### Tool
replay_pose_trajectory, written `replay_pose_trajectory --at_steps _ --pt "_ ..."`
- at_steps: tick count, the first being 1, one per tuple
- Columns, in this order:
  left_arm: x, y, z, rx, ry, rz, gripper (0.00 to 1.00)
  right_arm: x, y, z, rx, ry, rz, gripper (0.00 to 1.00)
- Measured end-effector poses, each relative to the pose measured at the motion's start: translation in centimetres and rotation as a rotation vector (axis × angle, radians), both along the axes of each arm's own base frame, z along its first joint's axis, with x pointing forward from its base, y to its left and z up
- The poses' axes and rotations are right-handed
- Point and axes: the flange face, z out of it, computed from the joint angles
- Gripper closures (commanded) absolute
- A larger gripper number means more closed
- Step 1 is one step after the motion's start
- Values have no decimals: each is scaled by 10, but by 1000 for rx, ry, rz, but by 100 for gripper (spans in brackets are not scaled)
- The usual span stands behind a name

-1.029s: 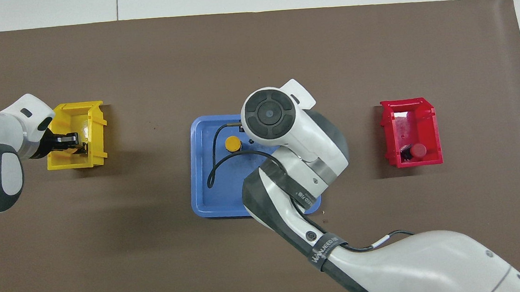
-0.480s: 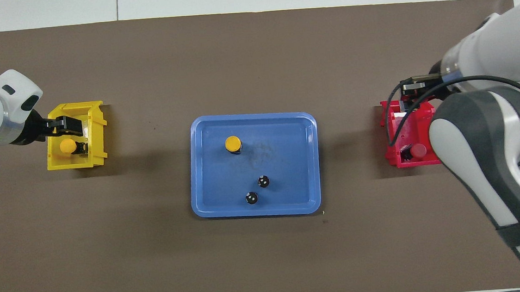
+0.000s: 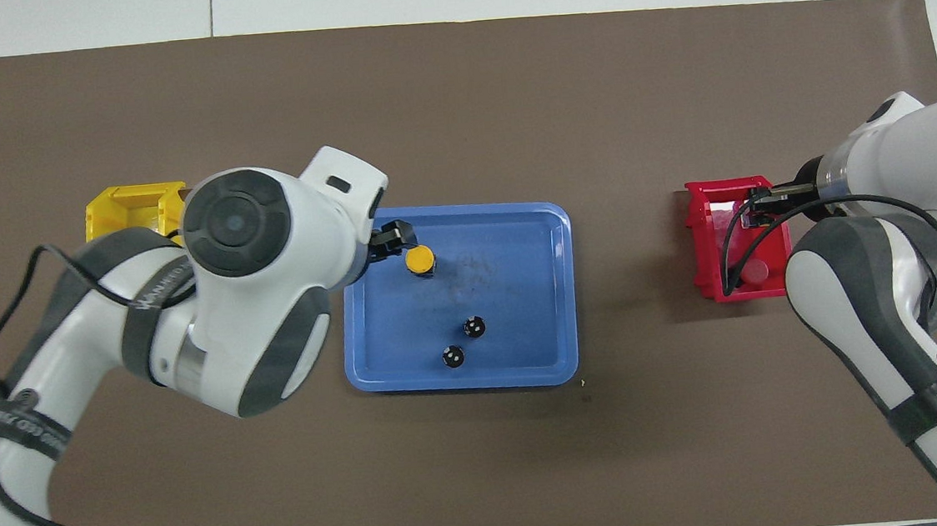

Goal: Sort red and yellow buttons by color
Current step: 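Grasp the last yellow button with the left gripper while the right gripper withdraws, then carry the yellow button with the left gripper to the yellow bin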

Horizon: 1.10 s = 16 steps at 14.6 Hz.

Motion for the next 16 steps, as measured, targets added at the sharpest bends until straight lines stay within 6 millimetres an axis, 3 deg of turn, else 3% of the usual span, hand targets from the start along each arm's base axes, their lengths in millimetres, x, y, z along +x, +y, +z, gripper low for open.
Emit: replay_pose_trajectory --at_steps 2,4,6,7,8,9,12,13,14,16 --pt "-6 -23 -30 17 -5 16 0 -5 0 -16 1 -9 1 75" --pt "-4 -29 -53 27 1 27 1 -10 1 -31 2 -13 2 75" --pt "0 -33 -71 36 -13 42 13 -14 3 -40 3 -18 7 75" --pt "1 -35 -78 37 -20 48 33 -15 4 -44 4 -16 8 75" --pt "2 -37 -82 35 -24 51 84 -15 4 -47 5 -15 9 74" --pt "2 -39 -82 33 -27 55 98 -15 4 -50 6 -18 9 71" --pt "2 -45 -75 20 -39 66 99 -14 4 -53 7 -19 9 68" --pt "3 -46 -72 17 -42 68 99 -14 4 -54 7 -19 9 61" --pt "5 -47 -67 17 -44 71 99 -15 4 -55 7 -21 9 45" --pt "14 -46 -44 33 -34 85 99 -16 4 -57 7 -19 9 34"
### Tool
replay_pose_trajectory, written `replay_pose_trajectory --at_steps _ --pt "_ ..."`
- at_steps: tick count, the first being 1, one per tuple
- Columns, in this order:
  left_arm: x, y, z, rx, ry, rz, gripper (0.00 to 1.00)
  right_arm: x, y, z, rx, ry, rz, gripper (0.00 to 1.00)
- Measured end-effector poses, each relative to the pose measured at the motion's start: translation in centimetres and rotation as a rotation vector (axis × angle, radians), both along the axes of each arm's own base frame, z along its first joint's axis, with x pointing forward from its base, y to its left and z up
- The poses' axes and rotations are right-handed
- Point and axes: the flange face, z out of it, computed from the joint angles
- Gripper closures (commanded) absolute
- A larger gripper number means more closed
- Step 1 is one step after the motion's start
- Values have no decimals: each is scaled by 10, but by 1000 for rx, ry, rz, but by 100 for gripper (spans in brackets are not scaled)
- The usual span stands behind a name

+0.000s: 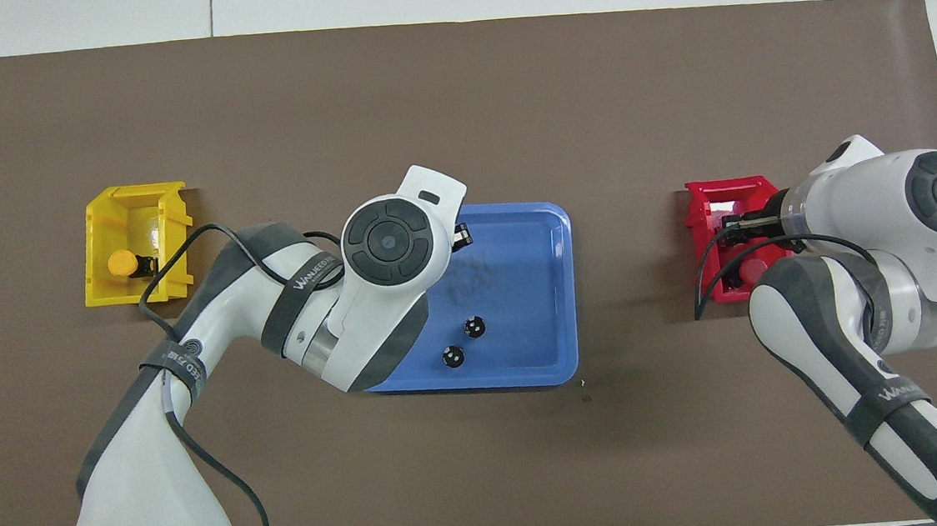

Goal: Sort red and yellow buttons by color
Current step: 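Carry the yellow button with the left gripper to the yellow bin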

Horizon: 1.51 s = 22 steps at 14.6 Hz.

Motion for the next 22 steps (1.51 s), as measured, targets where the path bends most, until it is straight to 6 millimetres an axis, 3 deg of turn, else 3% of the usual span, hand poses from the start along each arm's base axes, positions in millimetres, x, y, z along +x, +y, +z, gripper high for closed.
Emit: replay_pose_trajectory --at_steps 3,5,7,9,12,14,16,18,20,22 --pt "14 11 62 36 26 7 99 1 0 2 -2 1 14 31" --pt "26 43 98 48 36 -32 99 7 -2 14 -5 20 32 28" --pt "53 102 116 59 49 -102 99 20 -3 49 -7 44 33 16" --pt "84 179 125 50 71 -199 99 29 -3 93 -10 54 33 0" --pt "114 281 126 31 87 -246 99 26 -2 153 -18 79 31 0" --pt "120 324 118 28 96 -206 99 16 -3 195 -23 113 26 0" --pt "124 351 105 10 81 -158 99 3 -10 237 -25 153 11 0" --pt "126 373 88 -1 57 -118 98 -5 -23 261 -23 170 -10 0" --pt "127 390 72 -4 33 -85 98 -10 -40 270 -18 184 -41 0" --pt "126 394 58 -10 11 -32 98 -13 -60 272 -12 193 -73 0"
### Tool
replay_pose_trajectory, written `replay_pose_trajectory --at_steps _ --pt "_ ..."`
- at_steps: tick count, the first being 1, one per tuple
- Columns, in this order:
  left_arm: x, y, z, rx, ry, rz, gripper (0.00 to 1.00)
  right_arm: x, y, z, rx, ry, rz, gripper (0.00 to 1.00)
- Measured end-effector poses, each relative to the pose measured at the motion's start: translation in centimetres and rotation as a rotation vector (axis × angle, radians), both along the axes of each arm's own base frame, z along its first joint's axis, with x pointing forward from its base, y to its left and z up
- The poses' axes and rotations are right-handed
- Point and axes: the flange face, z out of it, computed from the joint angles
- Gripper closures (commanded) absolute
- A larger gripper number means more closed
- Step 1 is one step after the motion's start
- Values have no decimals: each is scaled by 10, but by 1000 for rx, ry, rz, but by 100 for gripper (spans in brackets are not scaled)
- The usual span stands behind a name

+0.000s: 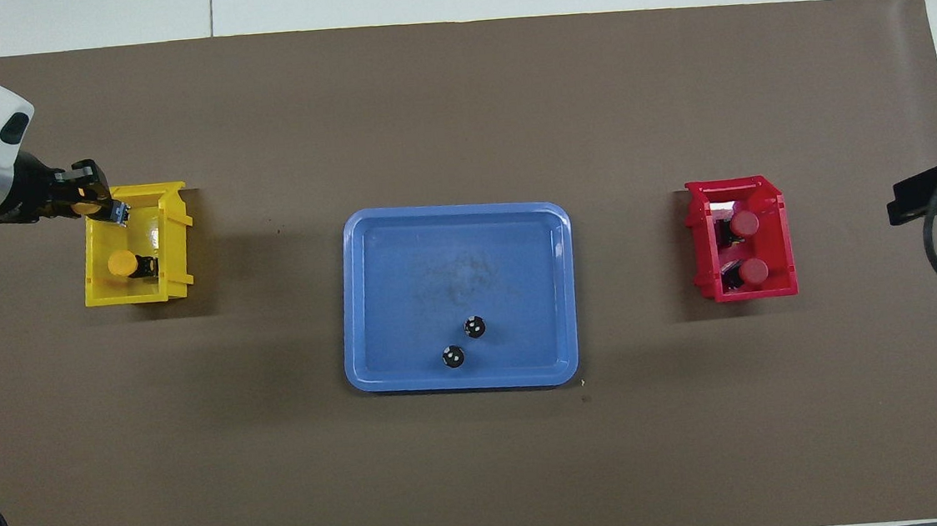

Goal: Sort red and yellow buttons by color
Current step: 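Carry the yellow button with the left gripper to the yellow bin, then lower the yellow button into the yellow bin and open the left gripper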

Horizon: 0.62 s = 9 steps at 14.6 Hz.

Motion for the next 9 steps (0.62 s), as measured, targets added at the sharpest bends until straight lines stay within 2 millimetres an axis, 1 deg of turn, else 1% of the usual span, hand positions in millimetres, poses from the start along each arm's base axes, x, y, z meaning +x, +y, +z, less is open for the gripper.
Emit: replay_pose_trajectory --at_steps 1,2,5,7,9 --pt "-1 -2 -6 -3 -10 21 98 0 -4 0 1 1 -7 0" --pt "-1 -4 -13 -5 -19 32 98 0 -5 0 1 1 -7 0" --pt "-4 -5 -33 -5 -17 43 98 1 2 0 0 -6 5 0" --pt "-3 -5 -43 -4 -21 44 98 2 3 1 -1 -14 7 0" --pt "-1 -5 -54 -2 -23 45 96 4 3 2 -2 -26 8 0"
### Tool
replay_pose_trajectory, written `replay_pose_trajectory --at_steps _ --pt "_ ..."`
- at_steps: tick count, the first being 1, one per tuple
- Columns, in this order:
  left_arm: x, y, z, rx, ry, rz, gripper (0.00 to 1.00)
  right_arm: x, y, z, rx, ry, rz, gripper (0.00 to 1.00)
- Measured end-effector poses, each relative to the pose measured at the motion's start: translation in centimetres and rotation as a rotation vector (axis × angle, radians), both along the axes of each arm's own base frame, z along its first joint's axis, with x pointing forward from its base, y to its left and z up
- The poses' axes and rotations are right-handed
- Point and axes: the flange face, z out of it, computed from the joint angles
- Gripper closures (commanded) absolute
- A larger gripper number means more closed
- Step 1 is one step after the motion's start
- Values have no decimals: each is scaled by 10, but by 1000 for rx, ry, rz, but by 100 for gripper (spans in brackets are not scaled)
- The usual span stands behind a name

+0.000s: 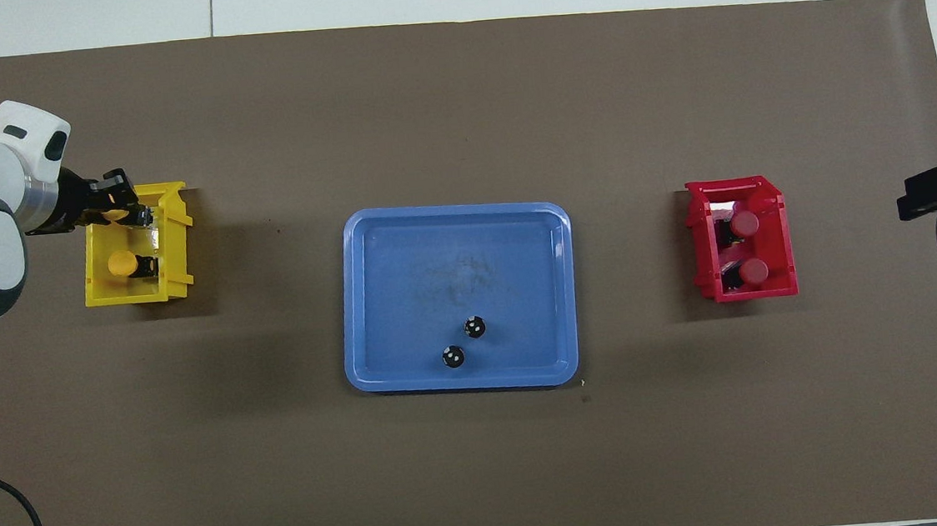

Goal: Sort red and yellow buttons by color
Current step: 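Lower the yellow button into the yellow bin and open the left gripper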

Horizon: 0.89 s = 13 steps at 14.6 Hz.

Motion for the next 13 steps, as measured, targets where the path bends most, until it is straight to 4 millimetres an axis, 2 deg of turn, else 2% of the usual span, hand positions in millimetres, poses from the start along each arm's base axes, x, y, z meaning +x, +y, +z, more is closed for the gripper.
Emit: replay_pose_trajectory --at_steps 2,5,7,9,13 --pt "0 0 -12 2 6 0 93 2 1 1 -2 -18 2 0" --pt "0 0 -24 3 -10 1 57 3 1 1 -2 -19 3 0" --pt "1 0 -25 3 -13 1 46 3 1 1 -2 -19 3 0" --pt "1 0 -24 3 -18 1 40 3 1 1 -2 -19 3 0" --pt "5 0 -13 2 -28 1 40 3 2 0 -2 -19 4 0"
